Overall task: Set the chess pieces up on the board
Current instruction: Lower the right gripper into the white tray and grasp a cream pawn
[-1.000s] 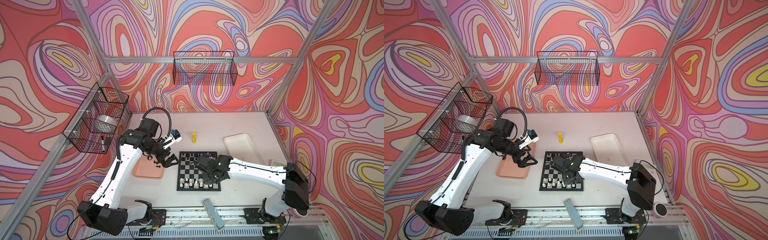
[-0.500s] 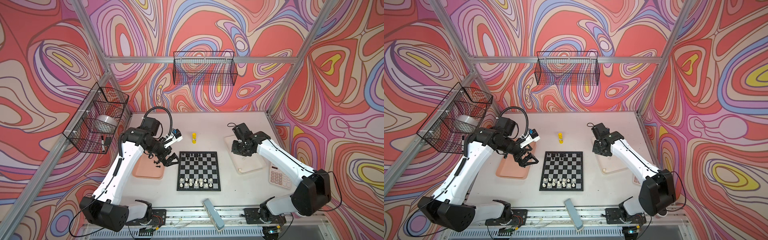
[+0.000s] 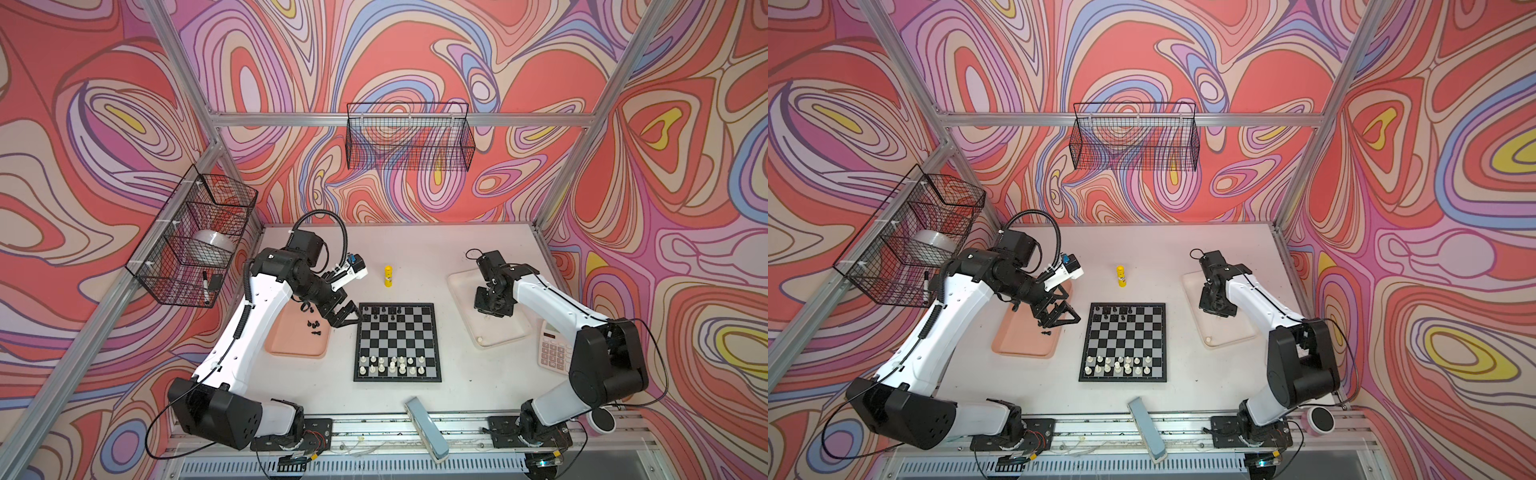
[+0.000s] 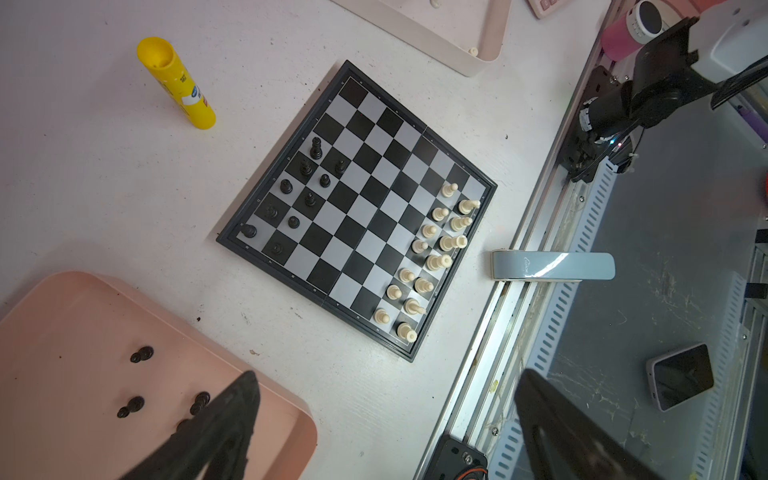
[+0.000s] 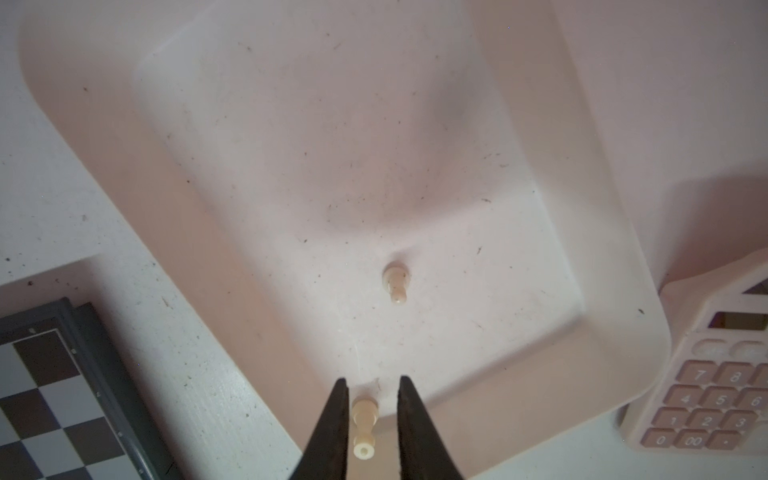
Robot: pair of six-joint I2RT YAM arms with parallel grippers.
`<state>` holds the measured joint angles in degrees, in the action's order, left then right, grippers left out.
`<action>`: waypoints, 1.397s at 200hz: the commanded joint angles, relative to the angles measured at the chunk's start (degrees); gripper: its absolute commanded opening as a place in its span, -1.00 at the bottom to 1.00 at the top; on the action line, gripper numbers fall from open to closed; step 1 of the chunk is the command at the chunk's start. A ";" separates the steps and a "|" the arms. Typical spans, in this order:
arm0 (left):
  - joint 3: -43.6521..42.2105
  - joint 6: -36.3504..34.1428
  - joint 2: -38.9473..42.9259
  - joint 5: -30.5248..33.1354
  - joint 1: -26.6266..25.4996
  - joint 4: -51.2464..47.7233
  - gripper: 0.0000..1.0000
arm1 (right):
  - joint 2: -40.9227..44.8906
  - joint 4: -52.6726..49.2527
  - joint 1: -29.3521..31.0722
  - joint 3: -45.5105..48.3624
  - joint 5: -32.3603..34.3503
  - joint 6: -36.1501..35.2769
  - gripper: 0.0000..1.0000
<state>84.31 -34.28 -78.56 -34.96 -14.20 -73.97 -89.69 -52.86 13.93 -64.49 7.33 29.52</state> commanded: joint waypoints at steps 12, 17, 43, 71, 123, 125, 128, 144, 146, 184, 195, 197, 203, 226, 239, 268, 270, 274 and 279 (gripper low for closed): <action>-0.22 -0.90 0.56 -1.39 0.23 -1.92 0.94 | 2.45 -2.75 -0.13 2.02 -5.02 -0.53 -0.52; -0.41 -0.96 0.60 -1.43 0.25 -1.80 0.94 | 2.75 -3.57 -0.09 2.14 -5.61 -0.45 -0.51; -1.25 -0.87 1.04 -1.64 0.25 -1.17 0.94 | 4.47 -5.84 -0.05 3.95 -8.00 -0.21 -0.49; -1.26 -0.83 0.95 -1.85 0.27 -1.00 0.94 | 5.80 -5.67 -0.02 6.37 -8.24 0.36 -0.48; -0.83 -0.61 0.78 -1.80 0.28 -1.06 0.94 | 5.15 -3.61 0.39 8.76 -9.66 1.34 -0.43; -0.82 -0.61 0.78 -1.83 0.26 -1.08 0.94 | 5.21 -3.62 0.39 8.81 -9.56 1.47 -0.43; -0.82 -0.61 0.78 -1.80 0.24 -1.08 0.94 | 5.18 -3.53 0.46 8.85 -9.44 1.46 -0.43; -0.90 -0.61 0.78 -1.69 0.29 -1.05 0.94 | 4.82 -3.05 0.40 9.18 -9.32 1.33 -0.43; -0.90 -0.59 0.78 -1.69 0.28 -1.01 0.94 | 4.82 -2.91 0.42 9.20 -9.32 1.33 -0.42; -0.73 -0.52 0.69 -1.39 0.24 -1.06 0.94 | 2.74 -0.26 0.41 9.71 -9.74 1.30 -0.43; -0.65 -0.52 0.57 -1.42 0.30 -1.15 0.94 | 1.93 0.16 0.48 9.63 -9.88 1.28 -0.44; -0.64 -0.50 0.60 -1.38 0.24 -1.17 0.94 | 1.83 0.18 0.48 9.68 -9.88 1.25 -0.44; -0.64 -0.61 0.61 -1.34 0.26 -1.17 0.94 | 1.59 0.36 0.51 9.71 -9.89 1.27 -0.44; -0.82 -0.68 0.61 -1.10 0.24 -1.08 0.94 | 1.23 0.80 0.74 10.08 -10.30 1.25 -0.44; -0.90 -0.70 0.52 -1.25 0.28 -1.00 0.94 | 0.94 0.92 0.80 10.46 -10.19 1.39 -0.44; -0.74 -0.66 0.25 -1.43 0.29 -0.93 0.94 | 0.25 1.23 0.92 11.36 -9.31 1.46 -0.45; -0.73 -0.69 0.25 -1.43 0.31 -0.94 0.94 | 0.29 1.26 0.92 11.33 -9.28 1.50 -0.45; -0.73 -0.69 0.25 -1.41 0.30 -0.92 0.94 | 0.22 1.21 0.93 11.46 -9.20 1.51 -0.45; -0.65 -0.70 0.25 -1.41 0.22 -0.95 0.94 | 0.22 1.26 1.05 11.65 -9.11 1.51 -0.45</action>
<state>83.46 -34.28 -78.43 -35.75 -14.20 -73.89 -88.44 -52.16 14.50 -54.00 -2.57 30.52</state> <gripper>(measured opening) 0.969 0.276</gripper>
